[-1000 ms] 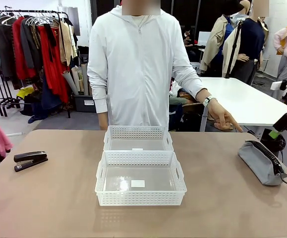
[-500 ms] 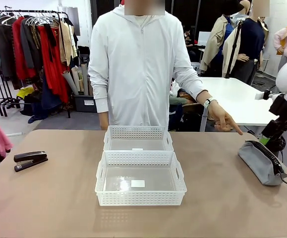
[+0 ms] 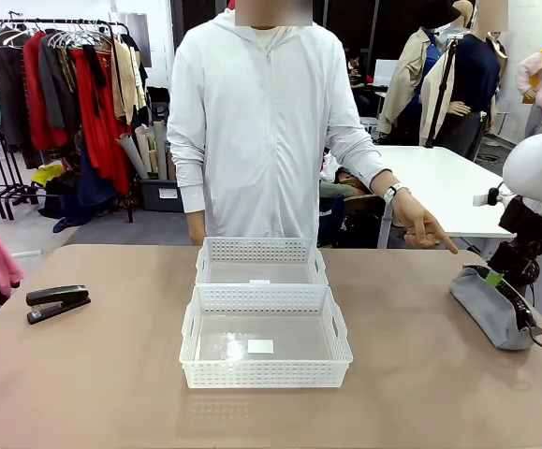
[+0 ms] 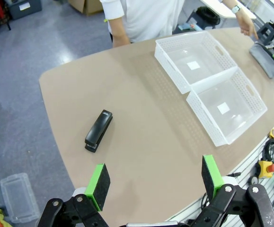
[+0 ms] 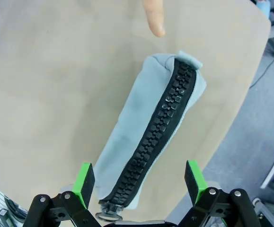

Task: Distribute items into two baskets.
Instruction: Pick up the Pencil pouch that the person points to.

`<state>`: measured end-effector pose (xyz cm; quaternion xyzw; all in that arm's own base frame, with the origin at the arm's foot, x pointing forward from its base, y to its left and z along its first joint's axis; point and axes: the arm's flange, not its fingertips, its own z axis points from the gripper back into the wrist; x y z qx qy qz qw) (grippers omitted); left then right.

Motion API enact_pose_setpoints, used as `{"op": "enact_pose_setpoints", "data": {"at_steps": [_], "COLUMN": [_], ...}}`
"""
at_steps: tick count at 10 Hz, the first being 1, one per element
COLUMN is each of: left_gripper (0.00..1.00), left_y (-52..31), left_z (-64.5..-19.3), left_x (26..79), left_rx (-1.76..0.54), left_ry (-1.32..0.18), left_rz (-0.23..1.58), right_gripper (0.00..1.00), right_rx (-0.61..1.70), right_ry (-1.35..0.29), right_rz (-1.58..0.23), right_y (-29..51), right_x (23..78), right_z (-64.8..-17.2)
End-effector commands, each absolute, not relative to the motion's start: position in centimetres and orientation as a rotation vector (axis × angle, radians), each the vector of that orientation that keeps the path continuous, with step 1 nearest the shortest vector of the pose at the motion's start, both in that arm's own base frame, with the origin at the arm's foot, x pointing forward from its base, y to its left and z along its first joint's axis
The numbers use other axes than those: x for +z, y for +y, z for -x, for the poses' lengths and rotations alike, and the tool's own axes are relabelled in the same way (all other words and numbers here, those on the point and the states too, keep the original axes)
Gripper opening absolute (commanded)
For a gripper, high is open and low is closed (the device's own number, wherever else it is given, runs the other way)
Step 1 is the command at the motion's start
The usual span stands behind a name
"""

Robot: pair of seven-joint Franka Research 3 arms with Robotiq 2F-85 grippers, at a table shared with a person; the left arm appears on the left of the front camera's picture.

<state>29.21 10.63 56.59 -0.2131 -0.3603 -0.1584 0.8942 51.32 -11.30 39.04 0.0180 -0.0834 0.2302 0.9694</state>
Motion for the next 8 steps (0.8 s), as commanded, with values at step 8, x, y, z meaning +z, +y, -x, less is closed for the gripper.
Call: {"op": "enact_pose_setpoints", "data": {"at_steps": [8], "left_gripper": [1.0], "left_y": [10.6], "left_z": [-29.2], "left_x": [56.6], "left_rx": [-0.33], "left_ry": [-0.749], "left_rz": [0.443], "right_gripper": [1.0], "right_rx": [0.376], "right_ry": [-0.171], "right_rz": [0.04], "right_y": [-11.2], "right_x": [34.0], "right_z": [-53.1]}}
